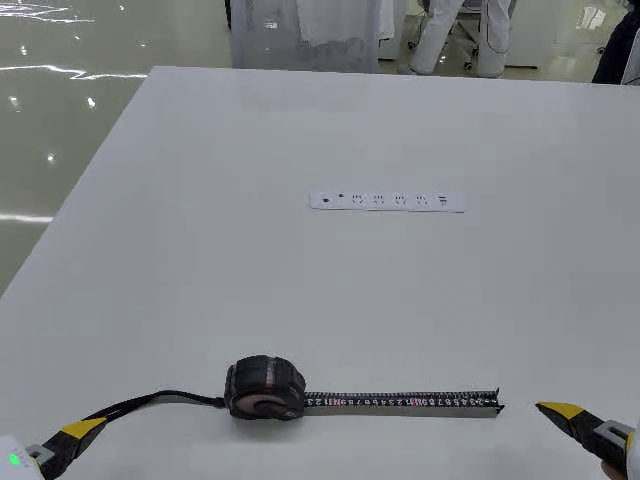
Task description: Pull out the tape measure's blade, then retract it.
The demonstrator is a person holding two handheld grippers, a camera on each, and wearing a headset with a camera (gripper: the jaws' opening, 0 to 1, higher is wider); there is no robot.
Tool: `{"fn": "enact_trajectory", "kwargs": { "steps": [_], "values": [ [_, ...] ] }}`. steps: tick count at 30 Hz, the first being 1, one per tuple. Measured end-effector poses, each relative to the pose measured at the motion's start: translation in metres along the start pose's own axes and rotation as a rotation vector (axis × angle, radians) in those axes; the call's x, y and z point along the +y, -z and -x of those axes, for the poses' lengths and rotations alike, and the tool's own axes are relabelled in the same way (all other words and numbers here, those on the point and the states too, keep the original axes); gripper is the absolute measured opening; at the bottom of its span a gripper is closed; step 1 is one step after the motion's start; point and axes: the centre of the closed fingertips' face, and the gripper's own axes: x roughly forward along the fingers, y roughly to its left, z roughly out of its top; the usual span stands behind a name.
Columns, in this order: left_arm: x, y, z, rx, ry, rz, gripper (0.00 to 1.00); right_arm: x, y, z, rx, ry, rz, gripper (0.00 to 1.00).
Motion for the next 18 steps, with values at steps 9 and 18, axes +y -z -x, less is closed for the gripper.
{"fn": "enact_trajectory", "kwargs": {
  "steps": [9,18],
  "values": [
    [-0.004,0.009,0.008,-0.033,-0.025,0.043,0.93,0.009,0.012,0.008,-0.01,0.029,-0.024,0.96],
    [-0.007,0.011,0.009,-0.047,-0.033,0.058,0.92,0.006,0.021,0.008,-0.018,0.041,-0.051,0.95]
  ]
}}
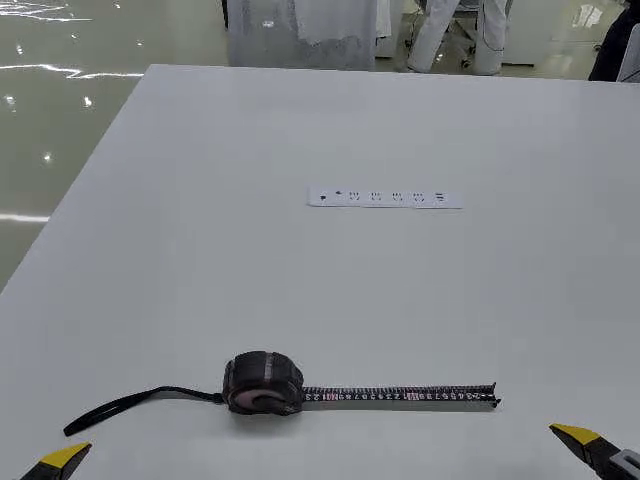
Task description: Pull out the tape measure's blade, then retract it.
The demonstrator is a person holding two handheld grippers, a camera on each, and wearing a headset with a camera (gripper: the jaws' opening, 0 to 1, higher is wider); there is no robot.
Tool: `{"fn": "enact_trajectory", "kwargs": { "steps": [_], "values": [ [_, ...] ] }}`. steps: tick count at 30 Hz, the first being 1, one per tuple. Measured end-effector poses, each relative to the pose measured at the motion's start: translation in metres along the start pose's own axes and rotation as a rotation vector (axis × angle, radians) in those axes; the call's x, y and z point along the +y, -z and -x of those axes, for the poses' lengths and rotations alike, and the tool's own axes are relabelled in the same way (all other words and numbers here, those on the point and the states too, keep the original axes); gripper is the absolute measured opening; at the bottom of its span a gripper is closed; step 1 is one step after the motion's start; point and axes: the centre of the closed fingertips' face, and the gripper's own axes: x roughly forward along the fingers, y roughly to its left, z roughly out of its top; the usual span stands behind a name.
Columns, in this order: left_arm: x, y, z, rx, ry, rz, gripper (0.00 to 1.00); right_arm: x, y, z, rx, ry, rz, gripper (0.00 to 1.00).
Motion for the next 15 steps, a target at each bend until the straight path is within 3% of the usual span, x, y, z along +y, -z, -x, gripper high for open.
{"fn": "enact_trajectory", "kwargs": {
  "steps": [15],
  "values": [
    [-0.0039,0.0024,-0.0005,0.005,0.008,0.004,0.91,0.0025,0.0002,-0.0001,0.006,-0.009,0.011,0.96]
  ]
}}
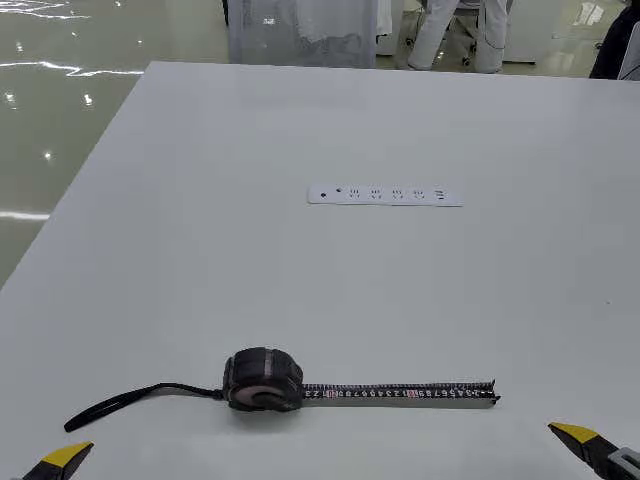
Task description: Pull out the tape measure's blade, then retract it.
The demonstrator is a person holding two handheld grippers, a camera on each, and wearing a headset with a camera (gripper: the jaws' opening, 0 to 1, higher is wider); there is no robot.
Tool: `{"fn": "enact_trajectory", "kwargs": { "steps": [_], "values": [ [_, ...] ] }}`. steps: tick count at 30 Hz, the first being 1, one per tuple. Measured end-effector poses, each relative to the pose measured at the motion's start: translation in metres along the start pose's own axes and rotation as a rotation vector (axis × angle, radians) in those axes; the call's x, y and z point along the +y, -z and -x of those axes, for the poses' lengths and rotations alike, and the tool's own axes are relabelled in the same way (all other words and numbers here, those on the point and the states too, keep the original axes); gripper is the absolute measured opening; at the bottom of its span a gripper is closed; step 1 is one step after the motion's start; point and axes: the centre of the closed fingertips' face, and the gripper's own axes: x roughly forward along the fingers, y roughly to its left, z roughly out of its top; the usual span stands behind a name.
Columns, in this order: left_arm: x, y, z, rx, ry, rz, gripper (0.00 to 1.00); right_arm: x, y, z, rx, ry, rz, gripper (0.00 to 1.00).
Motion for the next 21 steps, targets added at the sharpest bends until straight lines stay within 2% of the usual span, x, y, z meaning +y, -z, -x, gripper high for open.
{"fn": "enact_trajectory", "kwargs": {
  "steps": [15,21],
  "values": [
    [-0.0046,-0.0023,-0.0028,-0.001,0.016,-0.008,0.91,0.0003,0.0028,0.0003,0.008,0.005,0.002,0.96],
    [-0.0094,-0.0101,-0.0061,-0.011,0.011,-0.014,0.92,-0.0008,0.0034,-0.0006,0.005,0.008,-0.002,0.96]
  ]
}}
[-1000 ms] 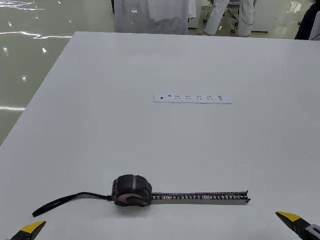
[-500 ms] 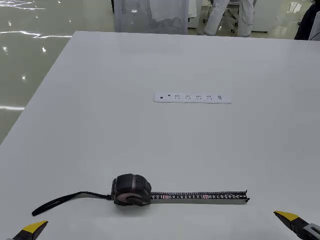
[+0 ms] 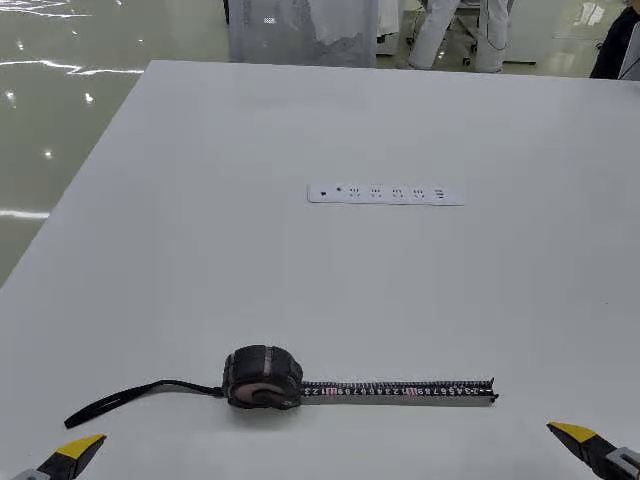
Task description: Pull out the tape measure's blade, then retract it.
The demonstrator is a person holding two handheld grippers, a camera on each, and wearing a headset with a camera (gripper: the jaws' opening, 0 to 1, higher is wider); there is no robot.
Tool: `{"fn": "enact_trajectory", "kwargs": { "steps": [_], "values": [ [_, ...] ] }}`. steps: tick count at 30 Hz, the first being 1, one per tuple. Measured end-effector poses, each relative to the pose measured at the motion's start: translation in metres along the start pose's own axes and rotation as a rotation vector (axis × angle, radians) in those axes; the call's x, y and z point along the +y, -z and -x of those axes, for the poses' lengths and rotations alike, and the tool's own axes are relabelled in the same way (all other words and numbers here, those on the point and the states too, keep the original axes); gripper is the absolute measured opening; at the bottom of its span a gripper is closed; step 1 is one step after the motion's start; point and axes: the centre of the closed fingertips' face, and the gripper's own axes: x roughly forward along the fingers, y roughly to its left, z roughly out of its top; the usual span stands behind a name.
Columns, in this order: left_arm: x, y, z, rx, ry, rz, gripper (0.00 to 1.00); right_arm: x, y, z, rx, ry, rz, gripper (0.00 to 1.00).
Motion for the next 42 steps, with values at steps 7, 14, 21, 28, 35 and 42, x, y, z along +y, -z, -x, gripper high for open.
{"fn": "enact_trajectory", "kwargs": {
  "steps": [7,14,21,28,35,42],
  "values": [
    [-0.01,-0.008,-0.008,0.002,0.014,-0.005,0.92,-0.001,-0.002,-0.001,-0.001,-0.003,-0.003,0.95],
    [-0.013,-0.016,-0.017,0.001,0.01,0.009,0.91,0.0,-0.005,-0.003,-0.011,-0.014,-0.015,0.94],
    [-0.019,-0.025,-0.029,0.006,0.02,-0.004,0.92,-0.003,-0.006,-0.007,-0.01,-0.021,-0.003,0.94],
    [-0.022,-0.041,-0.044,-0.008,0.031,-0.001,0.92,-0.006,-0.006,-0.008,-0.007,-0.02,0.003,0.94],
    [-0.026,-0.051,-0.062,-0.018,0.037,0.012,0.92,-0.007,-0.006,-0.009,-0.006,-0.022,0.008,0.94],
    [-0.026,-0.054,-0.078,-0.02,0.037,0.042,0.91,-0.012,-0.006,-0.008,-0.003,-0.022,0.009,0.94]
  ]
}}
